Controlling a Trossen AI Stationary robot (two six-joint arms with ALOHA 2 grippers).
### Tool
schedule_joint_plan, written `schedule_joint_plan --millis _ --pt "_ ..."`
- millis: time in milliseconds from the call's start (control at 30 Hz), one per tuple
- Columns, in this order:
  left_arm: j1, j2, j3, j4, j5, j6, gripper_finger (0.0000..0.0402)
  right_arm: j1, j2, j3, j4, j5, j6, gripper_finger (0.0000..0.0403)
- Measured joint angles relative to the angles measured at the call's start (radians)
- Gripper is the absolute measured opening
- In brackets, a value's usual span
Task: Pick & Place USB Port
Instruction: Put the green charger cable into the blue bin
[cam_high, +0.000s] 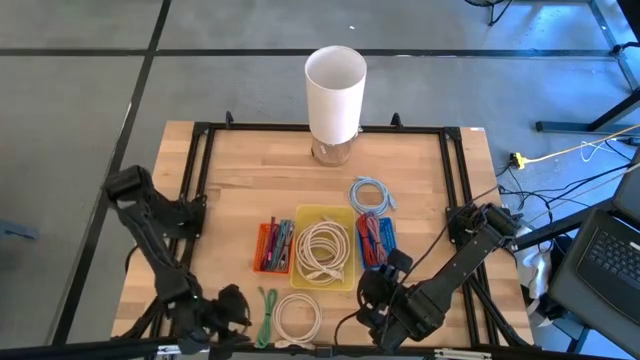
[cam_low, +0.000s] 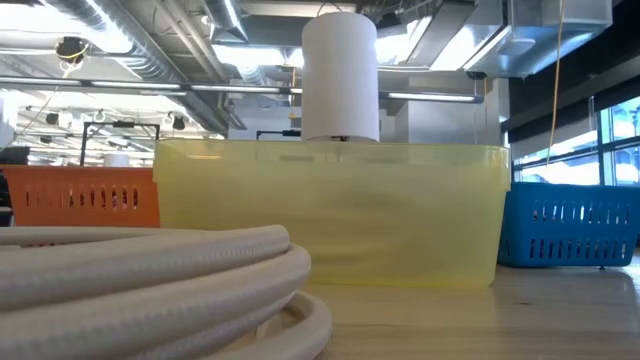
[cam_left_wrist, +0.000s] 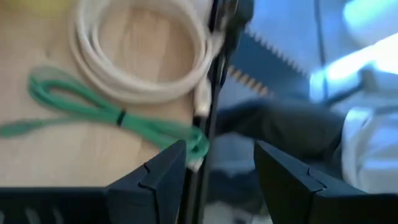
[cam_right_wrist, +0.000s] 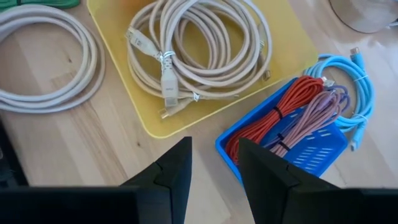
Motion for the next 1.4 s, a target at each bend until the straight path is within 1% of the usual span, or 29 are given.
schedule_joint_plan --millis 200,267,367,533,600,700,833,1000,1100,1267,1400 --pt "0.039 0.088 0.014 0.021 0.214 0.15 0.0182 -0.002 0.0 0.0 0.017 0.0 0.0 0.0132" --pt "0.05 0.11 0.04 0.018 0.258 0.223 0.0182 -0.002 0.0 0.0 0.02 0.0 0.0 0.0132" --pt "0.065 0.13 0.097 -0.004 0.27 0.394 0.0182 -0.002 0.0 0.0 0.02 0.0 0.0 0.0132" --pt "0.106 0.169 0.207 -0.17 0.23 0.73 0.0182 -0.006 0.0 0.0 0.02 0.0 0.0 0.0132" --pt "0.124 0.185 0.235 -0.219 0.219 0.852 0.0182 -0.008 0.0 0.0 0.02 0.0 0.0 0.0132" --pt "0.156 0.211 0.244 -0.242 0.218 0.989 0.0182 -0.009 0.0 0.0 0.024 -0.003 0.0 0.0132" --pt "0.185 0.247 0.244 -0.28 0.269 1.085 0.0182 -0.007 0.0 0.0 0.027 -0.018 0.0 0.0132" --pt "0.195 0.295 0.244 -0.328 0.345 1.137 0.0182 -0.007 0.0 0.0 0.027 -0.029 0.0 0.0132" --pt "0.195 0.323 0.244 -0.342 0.346 1.183 0.0182 -0.007 0.0 0.0 0.027 -0.028 0.0 0.0132" --pt "0.195 0.336 0.246 -0.335 0.334 1.244 0.0182 -0.007 0.0 0.0 0.027 -0.028 -0.002 0.0132" --pt "0.191 0.333 0.251 -0.342 0.3 1.28 0.0182 -0.007 0.0 0.0 0.028 -0.025 -0.002 0.0132"
